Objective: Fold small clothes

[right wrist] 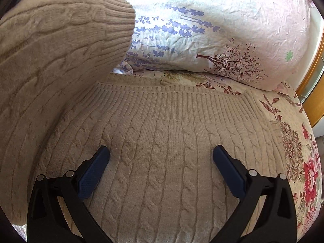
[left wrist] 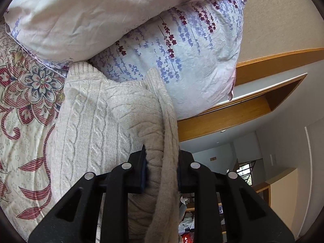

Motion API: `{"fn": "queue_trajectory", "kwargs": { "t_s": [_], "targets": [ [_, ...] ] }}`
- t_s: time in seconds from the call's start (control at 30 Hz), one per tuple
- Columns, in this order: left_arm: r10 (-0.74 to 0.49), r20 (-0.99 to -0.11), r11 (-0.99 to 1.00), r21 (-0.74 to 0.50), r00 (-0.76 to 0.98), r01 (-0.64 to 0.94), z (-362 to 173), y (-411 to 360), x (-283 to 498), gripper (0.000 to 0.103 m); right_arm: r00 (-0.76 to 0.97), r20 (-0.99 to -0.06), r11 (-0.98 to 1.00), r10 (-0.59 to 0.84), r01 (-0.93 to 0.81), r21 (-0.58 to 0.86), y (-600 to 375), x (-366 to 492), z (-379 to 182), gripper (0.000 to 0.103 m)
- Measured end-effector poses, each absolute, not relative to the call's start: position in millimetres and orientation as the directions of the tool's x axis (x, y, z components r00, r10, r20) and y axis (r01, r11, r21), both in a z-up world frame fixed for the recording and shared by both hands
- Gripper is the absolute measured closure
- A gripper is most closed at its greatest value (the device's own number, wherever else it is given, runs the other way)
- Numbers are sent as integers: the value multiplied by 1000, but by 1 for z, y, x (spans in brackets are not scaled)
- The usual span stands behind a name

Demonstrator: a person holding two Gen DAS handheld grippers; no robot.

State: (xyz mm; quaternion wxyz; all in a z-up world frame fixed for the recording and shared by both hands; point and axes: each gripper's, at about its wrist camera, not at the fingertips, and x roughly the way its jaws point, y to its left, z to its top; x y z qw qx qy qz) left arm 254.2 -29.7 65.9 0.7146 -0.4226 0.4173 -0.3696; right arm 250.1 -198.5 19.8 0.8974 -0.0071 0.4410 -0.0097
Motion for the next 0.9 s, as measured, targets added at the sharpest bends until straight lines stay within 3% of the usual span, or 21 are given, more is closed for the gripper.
{"fn": "queue_trajectory", "kwargs": {
  "t_s": [0.23, 0.43, 0.63, 0.77, 0.9],
  "targets": [
    [-879, -287, 367, -917, 380, 155, 63, -37, 258, 82, 600, -800, 999, -6, -29, -29, -204, 246, 29, 1],
    [-892, -288, 362, -917, 348, 167, 67, -66, 261, 82, 661, -746, 996, -77, 79, -33, -262, 204, 60, 1],
    [-911, -308, 371, -903, 275, 216, 61, -119, 262, 82, 772, -636, 973, -15, 158, 170, -330, 159, 62, 1],
    [-907, -362, 402, -896, 216, 189, 36, -158, 265, 82, 834, -549, 921, 57, 168, 351, -369, 146, 59, 1],
    [-885, -416, 457, -864, 209, 213, 20, -185, 263, 78, 845, -520, 870, 129, 155, 468, -394, 148, 54, 1]
  ]
}}
